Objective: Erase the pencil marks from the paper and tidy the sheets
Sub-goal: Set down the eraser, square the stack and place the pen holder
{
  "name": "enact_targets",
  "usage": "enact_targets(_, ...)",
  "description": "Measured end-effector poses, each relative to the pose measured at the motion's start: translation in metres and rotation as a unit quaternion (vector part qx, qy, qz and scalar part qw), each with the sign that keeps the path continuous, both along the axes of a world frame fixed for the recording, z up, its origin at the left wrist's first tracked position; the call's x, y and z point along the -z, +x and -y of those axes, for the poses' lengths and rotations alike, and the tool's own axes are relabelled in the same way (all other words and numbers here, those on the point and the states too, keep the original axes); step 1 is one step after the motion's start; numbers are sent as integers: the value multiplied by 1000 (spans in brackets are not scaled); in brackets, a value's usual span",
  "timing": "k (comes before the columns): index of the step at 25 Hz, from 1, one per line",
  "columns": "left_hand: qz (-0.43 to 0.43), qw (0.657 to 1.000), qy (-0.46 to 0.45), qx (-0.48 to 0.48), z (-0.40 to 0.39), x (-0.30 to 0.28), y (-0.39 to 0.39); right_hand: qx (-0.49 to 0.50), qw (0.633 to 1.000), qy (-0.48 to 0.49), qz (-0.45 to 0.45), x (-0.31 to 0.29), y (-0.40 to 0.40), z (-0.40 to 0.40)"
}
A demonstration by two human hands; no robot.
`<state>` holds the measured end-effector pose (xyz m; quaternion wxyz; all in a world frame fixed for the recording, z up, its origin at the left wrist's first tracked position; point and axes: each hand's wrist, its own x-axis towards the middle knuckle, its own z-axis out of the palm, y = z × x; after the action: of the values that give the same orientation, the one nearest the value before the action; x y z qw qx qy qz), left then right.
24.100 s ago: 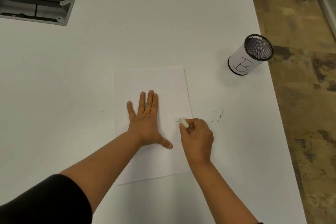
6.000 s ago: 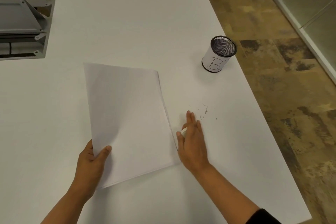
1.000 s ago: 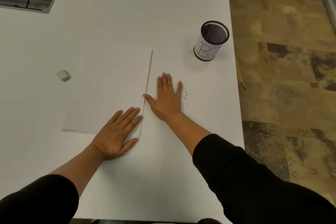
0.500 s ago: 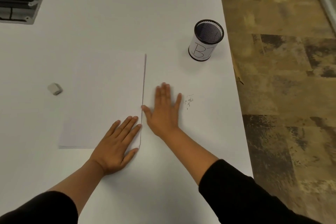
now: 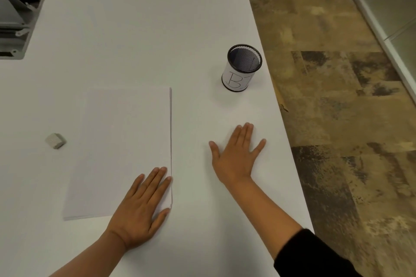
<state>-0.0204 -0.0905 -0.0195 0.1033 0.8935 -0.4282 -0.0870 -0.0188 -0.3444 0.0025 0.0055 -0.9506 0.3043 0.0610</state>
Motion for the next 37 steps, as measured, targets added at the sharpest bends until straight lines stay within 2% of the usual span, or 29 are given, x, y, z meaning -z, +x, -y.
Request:
enact_targets(2, -2, 1000, 3, 2, 0, -1, 1, -121, 987, 47, 93, 1, -15, -21)
enact_targets(4, -2, 1000, 7, 2, 0, -1, 1, -255, 959, 86, 91, 11, -19, -45)
enact_targets(5, -3, 1000, 9, 1, 1, -1, 1, -279, 953, 86, 82, 15, -11, -47)
enact_targets(8, 0, 1000, 12, 3, 1, -2, 2, -188, 979, 51, 55, 16, 24, -22)
enact_targets(12, 4, 1000, 10, 4, 1, -2, 2, -60, 996, -25, -62, 13, 14, 30)
enact_targets(14, 3, 1000, 9, 5, 0, -2, 1, -4, 998, -35, -56, 9, 1, 48)
enact_targets(15, 1, 1000, 9, 5, 1, -2, 1, 5, 999, -36, -21, 8, -5, 51)
enact_targets(16, -2, 1000, 9, 5, 1, -2, 2, -9, 999, -28, 25, 6, -10, 49)
enact_targets(18, -3, 1000, 9, 3, 1, -3, 3, -137, 984, 29, 111, 4, -24, 32)
enact_targets(20, -3, 1000, 10, 4, 2, -4, 3, -312, 940, 97, 101, 9, -43, 7)
enact_targets(22, -1, 1000, 14, 5, 3, -4, 2, -386, 915, 98, 60, 14, -49, 10)
enact_targets(27, -3, 1000, 17, -3, 1, -3, 0, -247, 968, 40, 24, 17, -15, 82)
enact_targets(30, -2, 1000, 20, -2, 2, -3, 1, -201, 979, 16, 21, 10, -11, 102)
enact_targets(34, 8, 1000, 17, -3, 5, -7, -2, -263, 961, 63, 64, 4, -44, 62)
enact_targets(37, 17, 999, -30, -18, 33, -19, 0, -332, 937, 97, 42, 5, -73, 35)
